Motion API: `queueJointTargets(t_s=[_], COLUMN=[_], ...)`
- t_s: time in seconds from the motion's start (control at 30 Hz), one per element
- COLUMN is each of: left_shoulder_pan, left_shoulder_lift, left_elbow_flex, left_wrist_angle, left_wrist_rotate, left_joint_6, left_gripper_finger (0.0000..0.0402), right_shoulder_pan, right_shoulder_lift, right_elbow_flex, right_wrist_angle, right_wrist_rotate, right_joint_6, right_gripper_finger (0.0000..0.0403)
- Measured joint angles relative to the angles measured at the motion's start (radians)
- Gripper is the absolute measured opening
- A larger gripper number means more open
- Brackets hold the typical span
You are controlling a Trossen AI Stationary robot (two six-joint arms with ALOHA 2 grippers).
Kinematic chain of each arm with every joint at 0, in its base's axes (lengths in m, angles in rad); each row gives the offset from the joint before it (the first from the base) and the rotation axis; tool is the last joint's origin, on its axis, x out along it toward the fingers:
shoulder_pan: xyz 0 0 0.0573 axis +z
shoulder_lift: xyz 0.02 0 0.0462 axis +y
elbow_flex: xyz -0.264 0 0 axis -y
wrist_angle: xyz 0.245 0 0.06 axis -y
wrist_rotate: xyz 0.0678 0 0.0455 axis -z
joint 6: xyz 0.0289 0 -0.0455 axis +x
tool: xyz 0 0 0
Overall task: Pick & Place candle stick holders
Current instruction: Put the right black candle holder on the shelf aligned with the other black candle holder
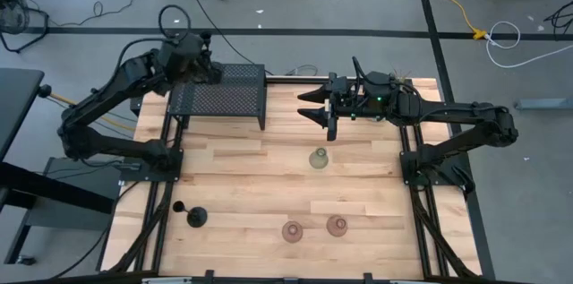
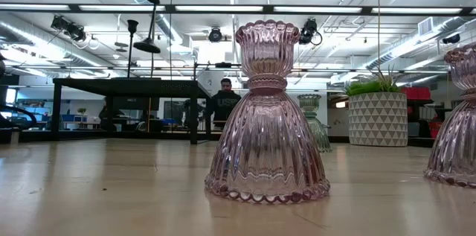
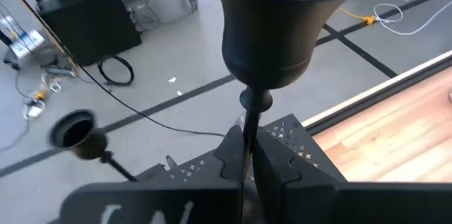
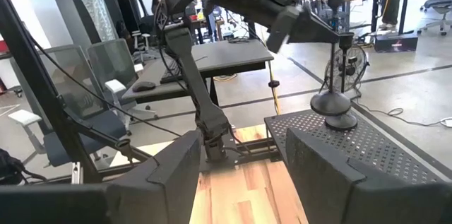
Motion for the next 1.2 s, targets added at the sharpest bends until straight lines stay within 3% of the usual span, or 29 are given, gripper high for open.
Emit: queueJointTargets(t_s=[0.2, 0.43, 0.8, 1.2], left_shoulder_pan=[0.082, 0.175, 0.245, 0.314], left_shoulder_lift=[0.04, 0.04, 0.038, 0.038], left_elbow_flex=[-0.001, -0.089, -0.23, -0.308], left_wrist_angle=[0.043, 0.161, 0.351, 0.384], left_wrist_rotate=[0.075, 0.186, 0.265, 0.283], left_joint_6=[0.027, 0.044, 0.025, 0.025], left_gripper_finger=[0.0011, 0.0011, 0.0011, 0.0011], right_shoulder_pan=[0.0, 0.0, 0.0, 0.0], right_shoulder_lift=[0.0, 0.0, 0.0, 0.0], right_elbow_flex=[0.0, 0.0, 0.0, 0.0], right_wrist_angle=[0.0, -0.001, -0.001, -0.002], right_wrist_rotate=[0.0, 0.0, 0.032, 0.033], right_joint_6=[-0.005, -0.005, -0.002, 0.002], right_gripper_finger=[0.0207, 0.0207, 0.0207, 0.0207])
